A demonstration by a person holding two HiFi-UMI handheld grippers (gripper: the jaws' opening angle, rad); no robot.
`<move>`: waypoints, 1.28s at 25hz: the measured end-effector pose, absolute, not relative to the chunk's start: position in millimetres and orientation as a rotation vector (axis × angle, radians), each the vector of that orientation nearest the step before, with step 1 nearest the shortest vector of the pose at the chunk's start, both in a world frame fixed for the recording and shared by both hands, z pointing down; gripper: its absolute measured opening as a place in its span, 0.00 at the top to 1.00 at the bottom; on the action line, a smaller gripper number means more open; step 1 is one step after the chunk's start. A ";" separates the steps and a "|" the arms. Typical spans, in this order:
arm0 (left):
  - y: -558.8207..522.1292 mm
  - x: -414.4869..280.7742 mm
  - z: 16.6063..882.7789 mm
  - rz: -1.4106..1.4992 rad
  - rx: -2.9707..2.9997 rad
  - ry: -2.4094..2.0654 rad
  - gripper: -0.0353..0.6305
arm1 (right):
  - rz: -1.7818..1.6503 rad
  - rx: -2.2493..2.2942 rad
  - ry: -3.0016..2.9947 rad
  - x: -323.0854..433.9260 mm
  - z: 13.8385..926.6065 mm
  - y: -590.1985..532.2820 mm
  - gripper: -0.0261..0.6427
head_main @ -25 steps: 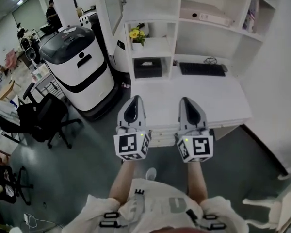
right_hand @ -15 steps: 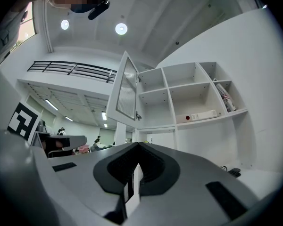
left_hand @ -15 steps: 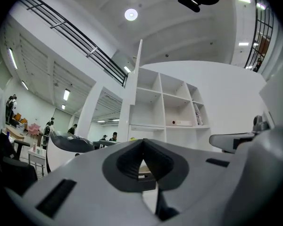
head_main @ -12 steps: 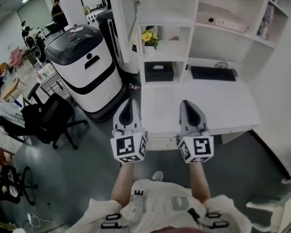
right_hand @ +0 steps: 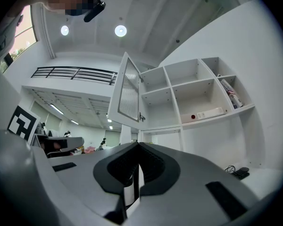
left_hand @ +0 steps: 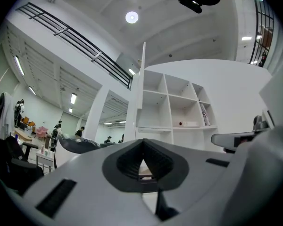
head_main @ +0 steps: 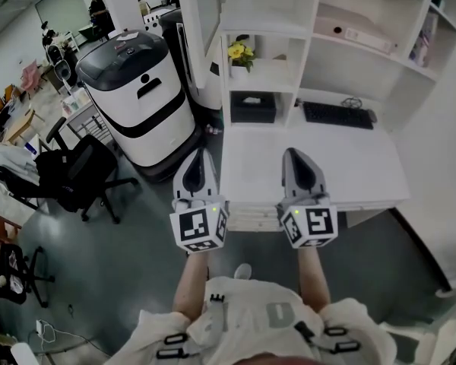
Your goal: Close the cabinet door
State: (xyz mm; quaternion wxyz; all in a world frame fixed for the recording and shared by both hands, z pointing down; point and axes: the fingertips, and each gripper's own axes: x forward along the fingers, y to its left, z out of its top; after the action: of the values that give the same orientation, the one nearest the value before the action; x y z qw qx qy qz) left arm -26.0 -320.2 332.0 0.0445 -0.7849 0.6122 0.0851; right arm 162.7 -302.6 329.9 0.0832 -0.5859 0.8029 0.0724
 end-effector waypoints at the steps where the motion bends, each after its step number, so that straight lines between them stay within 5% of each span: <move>1: -318.2 -28.1 331.6 0.262 -2.389 1.881 0.94 | 0.212 -1.735 2.402 161.5 329.2 -302.5 0.96; 14: -308.7 -55.3 309.3 0.258 -2.302 1.957 0.94 | 0.259 -1.552 2.439 139.4 265.6 -315.8 0.94; 16: -309.7 -59.0 306.9 0.256 -2.292 1.965 0.94 | 0.270 -1.473 2.458 127.7 241.2 -320.6 0.78; 19: -312.2 -61.6 302.2 0.257 -2.283 1.966 0.94 | 0.316 -1.361 2.473 106.0 196.8 -326.5 0.71; 32: -331.5 -52.4 273.2 0.307 -2.298 1.905 0.94 | 0.447 -1.185 2.535 13.7 77.4 -373.2 0.70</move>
State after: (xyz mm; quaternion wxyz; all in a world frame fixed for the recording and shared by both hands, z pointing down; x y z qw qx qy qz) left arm -52.4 -331.5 273.2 0.0703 -0.7639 0.6334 0.1019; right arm 13.7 -373.2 77.4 0.1533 -0.4131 0.8840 0.1559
